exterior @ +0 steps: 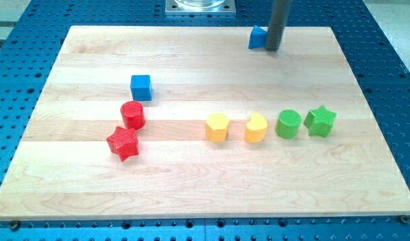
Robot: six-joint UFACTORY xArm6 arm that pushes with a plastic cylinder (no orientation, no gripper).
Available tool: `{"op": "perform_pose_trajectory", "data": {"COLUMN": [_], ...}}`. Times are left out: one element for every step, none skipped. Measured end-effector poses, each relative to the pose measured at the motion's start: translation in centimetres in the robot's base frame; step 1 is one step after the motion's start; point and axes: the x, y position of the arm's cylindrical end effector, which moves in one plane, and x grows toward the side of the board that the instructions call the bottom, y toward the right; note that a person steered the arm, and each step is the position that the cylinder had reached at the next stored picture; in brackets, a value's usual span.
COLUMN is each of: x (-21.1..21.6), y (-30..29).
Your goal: Place the blue triangle above the blue cube
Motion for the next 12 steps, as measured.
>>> {"op": "perform_pose_trajectory", "data": {"x": [-1.0,-1.8,-2.6,-2.8,-3.0,-4.7,-3.1,2.3,3.8,1.7,2.7,5.2], "y": [1.9,1.4,1.5,-2.8,-6.1,-5.9,-12.6,-21.6,-24.0,-25.6,-30.6,-32.0]}}
